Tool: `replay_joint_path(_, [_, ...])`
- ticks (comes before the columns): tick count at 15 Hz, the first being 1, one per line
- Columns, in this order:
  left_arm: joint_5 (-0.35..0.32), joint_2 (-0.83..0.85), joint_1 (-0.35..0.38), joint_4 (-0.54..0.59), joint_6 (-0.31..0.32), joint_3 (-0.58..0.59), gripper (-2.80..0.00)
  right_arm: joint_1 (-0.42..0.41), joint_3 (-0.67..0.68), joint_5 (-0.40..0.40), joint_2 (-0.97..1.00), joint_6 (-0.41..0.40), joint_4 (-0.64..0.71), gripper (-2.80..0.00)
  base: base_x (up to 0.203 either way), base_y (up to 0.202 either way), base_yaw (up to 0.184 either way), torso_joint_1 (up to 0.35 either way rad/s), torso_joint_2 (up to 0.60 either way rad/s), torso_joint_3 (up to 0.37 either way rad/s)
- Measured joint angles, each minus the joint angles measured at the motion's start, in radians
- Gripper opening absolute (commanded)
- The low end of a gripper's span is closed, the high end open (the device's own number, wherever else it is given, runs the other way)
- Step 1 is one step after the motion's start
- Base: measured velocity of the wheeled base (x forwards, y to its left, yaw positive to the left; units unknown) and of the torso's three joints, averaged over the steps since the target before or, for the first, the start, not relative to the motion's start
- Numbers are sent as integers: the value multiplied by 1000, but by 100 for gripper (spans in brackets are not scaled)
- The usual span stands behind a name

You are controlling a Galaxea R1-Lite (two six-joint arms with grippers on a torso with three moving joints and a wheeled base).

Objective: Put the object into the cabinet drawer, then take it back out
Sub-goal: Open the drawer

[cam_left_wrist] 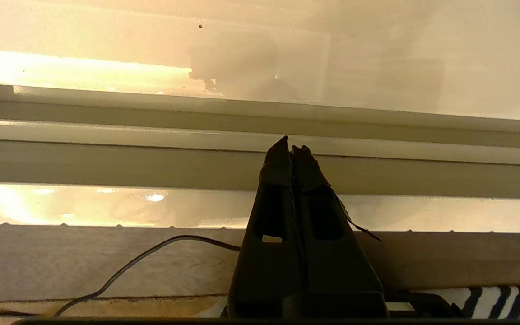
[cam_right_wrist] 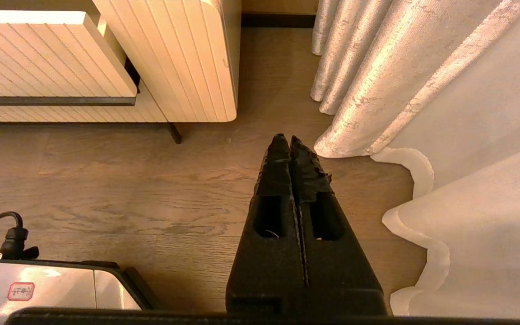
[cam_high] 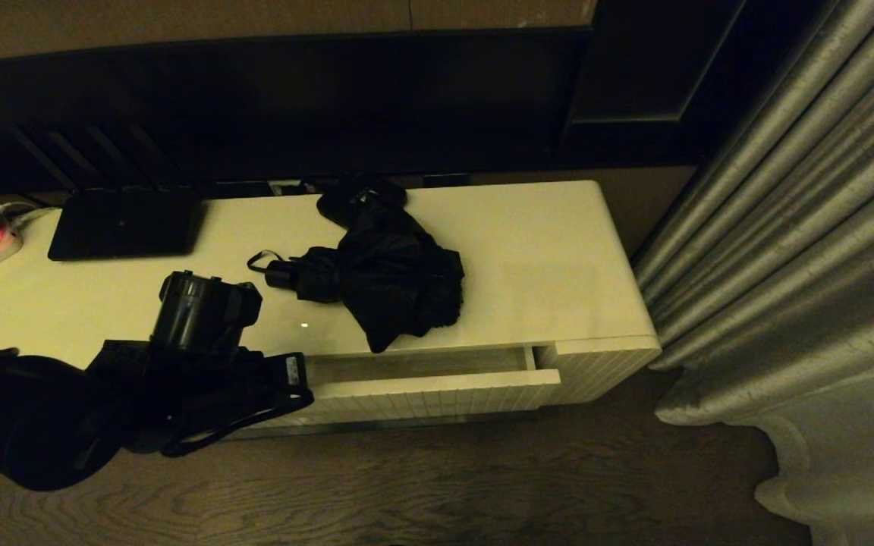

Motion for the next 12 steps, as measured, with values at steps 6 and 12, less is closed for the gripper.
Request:
replay_joint_path(6, [-17, 49, -1, 19, -14, 29, -280, 0, 0, 0, 0, 0, 0, -280, 0, 0, 0, 0, 0, 0])
replay_joint_path(12, [-111, 53, -4, 104, -76, 45, -280, 0, 0, 0, 0, 0, 0, -280, 0, 0, 0, 0, 0, 0])
